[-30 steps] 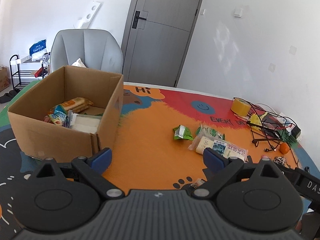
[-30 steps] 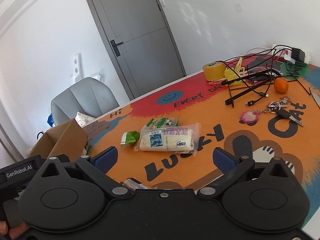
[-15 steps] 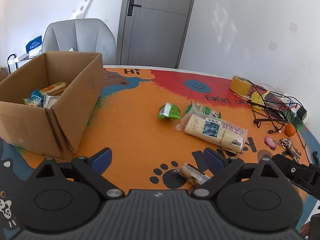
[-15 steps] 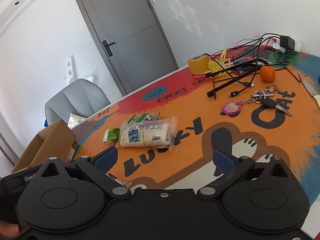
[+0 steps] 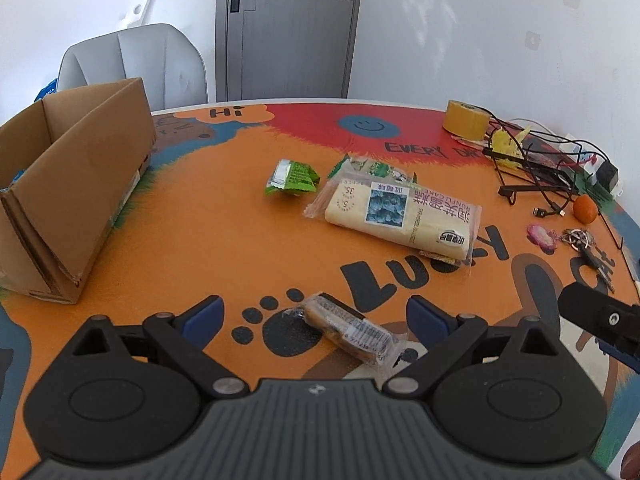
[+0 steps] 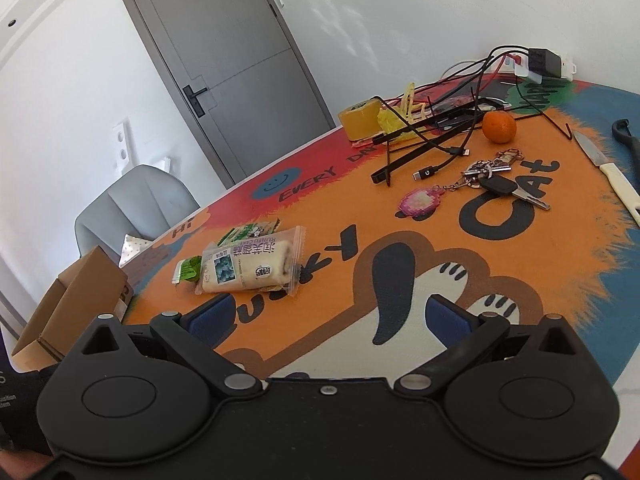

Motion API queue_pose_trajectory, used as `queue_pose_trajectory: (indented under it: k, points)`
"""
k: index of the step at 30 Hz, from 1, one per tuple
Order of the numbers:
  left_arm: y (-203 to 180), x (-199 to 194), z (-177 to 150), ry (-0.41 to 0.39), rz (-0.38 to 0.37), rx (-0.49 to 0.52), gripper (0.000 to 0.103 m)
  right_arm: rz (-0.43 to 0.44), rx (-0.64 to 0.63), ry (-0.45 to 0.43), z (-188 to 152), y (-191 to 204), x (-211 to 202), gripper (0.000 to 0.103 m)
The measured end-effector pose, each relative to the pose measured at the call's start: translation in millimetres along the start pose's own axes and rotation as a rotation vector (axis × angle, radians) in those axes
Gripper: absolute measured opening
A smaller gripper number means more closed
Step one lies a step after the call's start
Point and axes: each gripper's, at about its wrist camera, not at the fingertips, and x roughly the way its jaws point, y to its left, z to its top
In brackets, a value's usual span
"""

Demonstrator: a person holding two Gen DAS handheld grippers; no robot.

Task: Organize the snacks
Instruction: 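Grasp the small wrapped roll with the left tool while the right tool grasps the long white cake pack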

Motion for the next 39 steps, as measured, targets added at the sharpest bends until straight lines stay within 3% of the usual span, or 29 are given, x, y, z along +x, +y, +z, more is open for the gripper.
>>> queue_pose_trajectory:
  k: [4,8,11,16,22,31,39]
  points:
    - [2,7,-4,0.045,0.002,-0.002,0.095,0.001,0.008,0.006,-1,-2,2,0.103]
    - [7,5,-7,0.031,0.003,0.013,0.087,0.009,0.000,0.013,-4,4,6,0.103]
    - [12,1,-7,0.013,-0.001,0.017,0.065,0.017,-0.008,0.023,-6,10,9,0.103]
    - [25,1,-3,0.006,-0.026,-0.009,0.018,0.027,-0.026,0.037,-9,19,14,0.103]
    - [34,1,1,0.000,-0.066,-0.040,0.016,0.025,-0.043,0.042,-8,26,19,0.103]
    - [48,-7,17,-0.059,-0.043,-0.065,0.016,0.040,-0.057,0.036,4,31,38,0.103]
    - [60,-4,26,-0.080,-0.017,-0.102,0.016,0.105,-0.070,0.041,23,34,64,0.101]
